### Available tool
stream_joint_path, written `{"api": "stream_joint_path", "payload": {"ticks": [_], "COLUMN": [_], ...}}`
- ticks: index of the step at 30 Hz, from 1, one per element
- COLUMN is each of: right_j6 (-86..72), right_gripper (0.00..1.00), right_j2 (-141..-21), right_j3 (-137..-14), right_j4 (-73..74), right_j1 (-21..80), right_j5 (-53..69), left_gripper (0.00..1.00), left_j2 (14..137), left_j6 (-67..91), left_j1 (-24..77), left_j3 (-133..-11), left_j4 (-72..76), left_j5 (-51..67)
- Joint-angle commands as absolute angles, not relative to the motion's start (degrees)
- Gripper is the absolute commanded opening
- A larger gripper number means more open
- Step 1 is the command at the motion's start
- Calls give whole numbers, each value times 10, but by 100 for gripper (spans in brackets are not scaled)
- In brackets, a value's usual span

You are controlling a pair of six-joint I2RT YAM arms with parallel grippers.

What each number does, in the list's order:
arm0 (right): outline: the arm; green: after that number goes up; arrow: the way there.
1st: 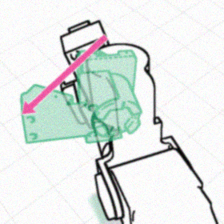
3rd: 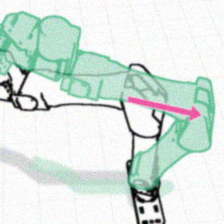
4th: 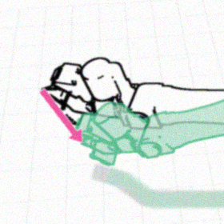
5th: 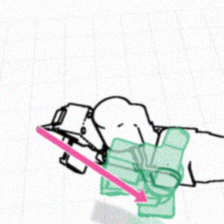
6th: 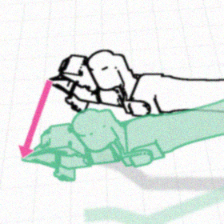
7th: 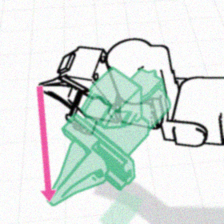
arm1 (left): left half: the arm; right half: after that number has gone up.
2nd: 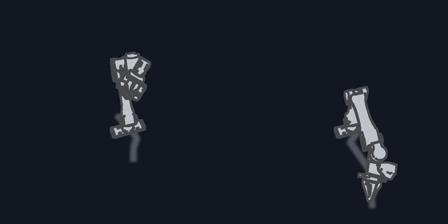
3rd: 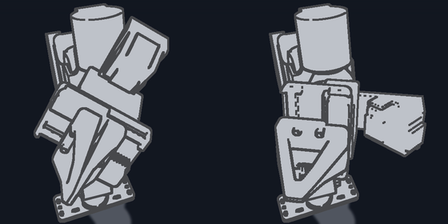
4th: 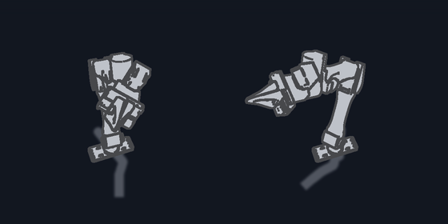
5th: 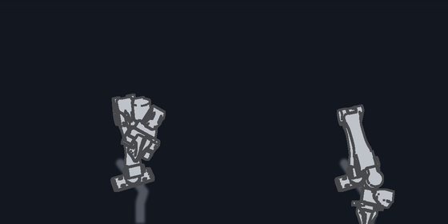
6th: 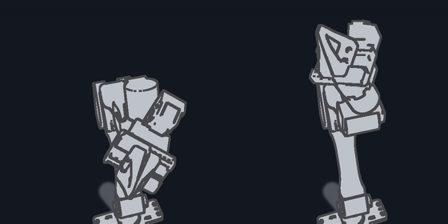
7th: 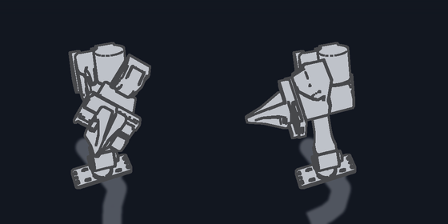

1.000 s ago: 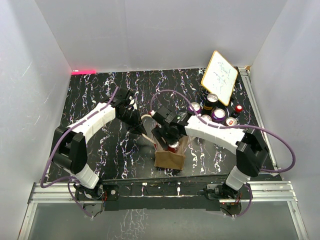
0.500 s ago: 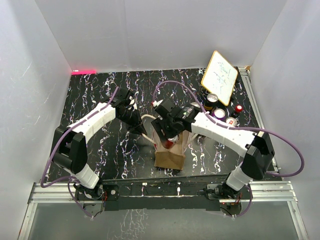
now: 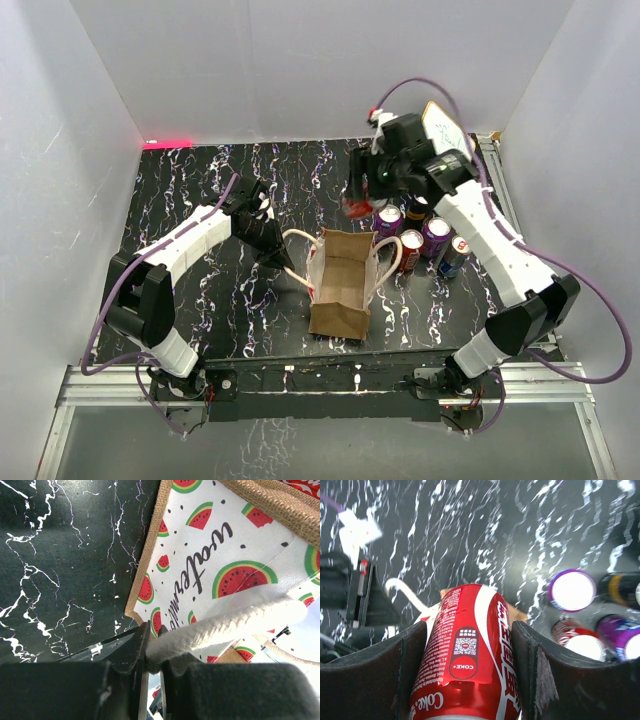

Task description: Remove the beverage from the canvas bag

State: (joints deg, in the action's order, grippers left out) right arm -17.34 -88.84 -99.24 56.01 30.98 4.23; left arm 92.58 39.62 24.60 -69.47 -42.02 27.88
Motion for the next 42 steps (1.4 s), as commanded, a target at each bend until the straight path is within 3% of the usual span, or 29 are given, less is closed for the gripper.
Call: {"api": "stream_joint_path", "payload": {"ticks": [1,9,19,24,32,42], "right_j6": [-146,-160,-309,-408,-467,-498], "right_gripper": [8,8,8,8,8,8], "right_j2": [-836,-771,-641,-589,-644,-720], "right_j3": [-1060,-959,-728,-632,-566,-535], "right_j4": [544,575,621,611,557,499], "right_j1": [263,206,195,195,190,143], "right_j5": [26,-148,-60,-125,-208,-179], "left_gripper": [0,0,0,0,0,0], "left_j2": [906,907,922,928,932,927], "left_j6": [390,385,382,388,385,387], "left_j1": [248,248,247,248,249,249], "left_j3": [-686,-685,-689,-685,-696,-698], "left_j4": [-430,-431,-428,-420,-429,-433], "left_j5": [286,286,288,297,295,292]}}
